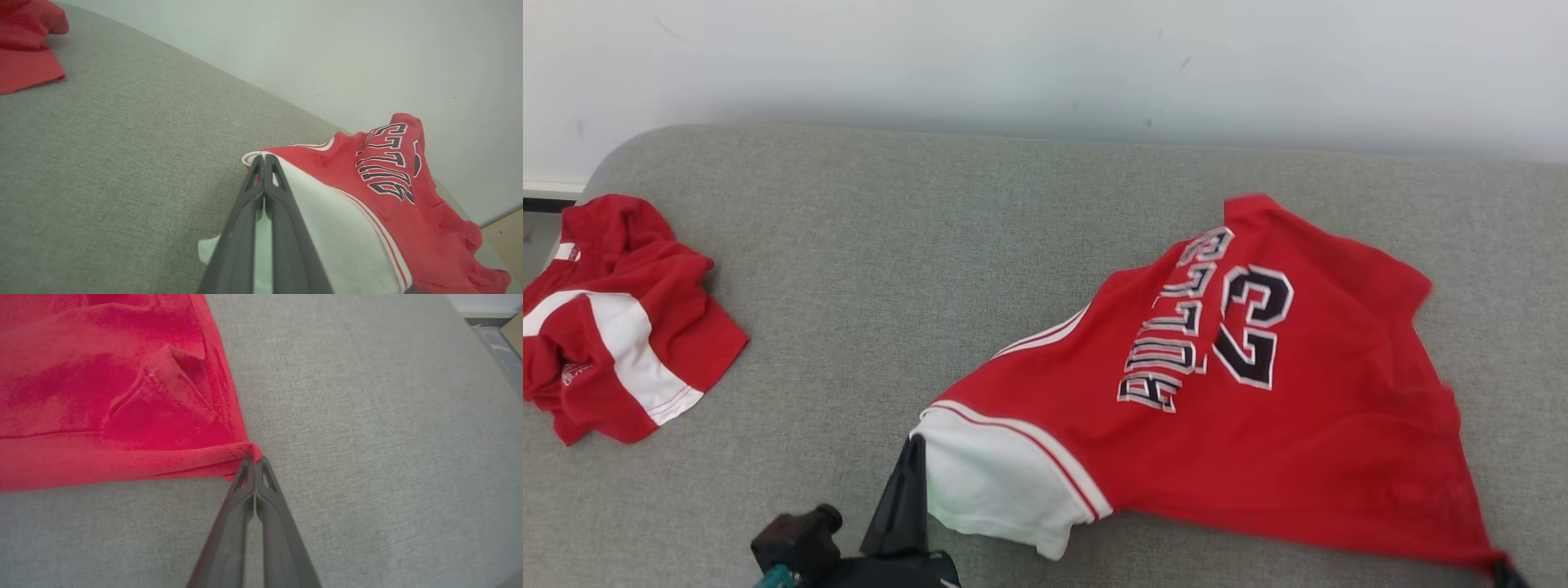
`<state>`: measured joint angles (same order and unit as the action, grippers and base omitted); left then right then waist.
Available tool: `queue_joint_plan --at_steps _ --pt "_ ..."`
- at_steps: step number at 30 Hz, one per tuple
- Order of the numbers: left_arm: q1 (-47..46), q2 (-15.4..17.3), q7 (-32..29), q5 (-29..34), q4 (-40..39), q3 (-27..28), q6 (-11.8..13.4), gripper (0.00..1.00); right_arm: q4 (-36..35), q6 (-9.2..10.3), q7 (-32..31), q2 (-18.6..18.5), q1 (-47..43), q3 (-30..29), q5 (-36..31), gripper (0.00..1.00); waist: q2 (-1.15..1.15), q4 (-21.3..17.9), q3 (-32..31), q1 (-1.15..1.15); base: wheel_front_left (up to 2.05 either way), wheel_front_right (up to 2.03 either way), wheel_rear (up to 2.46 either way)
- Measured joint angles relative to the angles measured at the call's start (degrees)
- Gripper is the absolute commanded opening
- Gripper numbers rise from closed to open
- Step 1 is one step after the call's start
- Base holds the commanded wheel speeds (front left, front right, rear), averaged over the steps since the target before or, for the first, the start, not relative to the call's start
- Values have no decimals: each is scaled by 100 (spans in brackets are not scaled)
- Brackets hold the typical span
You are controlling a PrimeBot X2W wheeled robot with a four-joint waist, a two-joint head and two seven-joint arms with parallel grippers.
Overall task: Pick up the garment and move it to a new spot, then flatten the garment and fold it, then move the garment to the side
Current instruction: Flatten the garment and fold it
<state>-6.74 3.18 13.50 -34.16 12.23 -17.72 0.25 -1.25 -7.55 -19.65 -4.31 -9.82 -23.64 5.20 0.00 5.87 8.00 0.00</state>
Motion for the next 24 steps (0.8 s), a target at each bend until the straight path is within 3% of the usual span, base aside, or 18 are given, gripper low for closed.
queue_joint_plan --at_steps 1,2,5,6,7,8,17,24 --pt "41 2 0 -15 20 -4 0 0 97 0 -101 31 -85 31 57 44 0 7 7 0 0 0 0" --pt "84 3 -4 -21 41 -15 0 0 169 0 -183 62 -127 43 99 100 0 10 8 0 0 0 0" --pt "153 8 -51 -25 120 -77 -1 0 199 0 -234 88 -151 4 137 100 1 26 -13 0 0 0 0" --pt "172 9 -55 -26 143 -83 -2 14 188 0 -208 89 -148 -25 137 100 1 32 -26 0 0 0 0" --pt "177 10 -59 -30 168 -89 -1 39 164 0 -203 101 -145 -64 127 100 1 39 -41 0 0 0 0" --pt "177 12 -77 -29 197 -101 9 100 136 0 -213 108 -144 -127 83 100 0 48 -59 0 0 0 0" --pt "219 218 -253 7 622 -62 230 100 -249 0 -288 122 -69 -387 -174 100 0 126 -273 0 0 0 0" --pt "310 546 -772 265 979 -513 -22 100 -260 0 -279 133 -33 -156 -87 100 0 133 -428 0 0 0 0"
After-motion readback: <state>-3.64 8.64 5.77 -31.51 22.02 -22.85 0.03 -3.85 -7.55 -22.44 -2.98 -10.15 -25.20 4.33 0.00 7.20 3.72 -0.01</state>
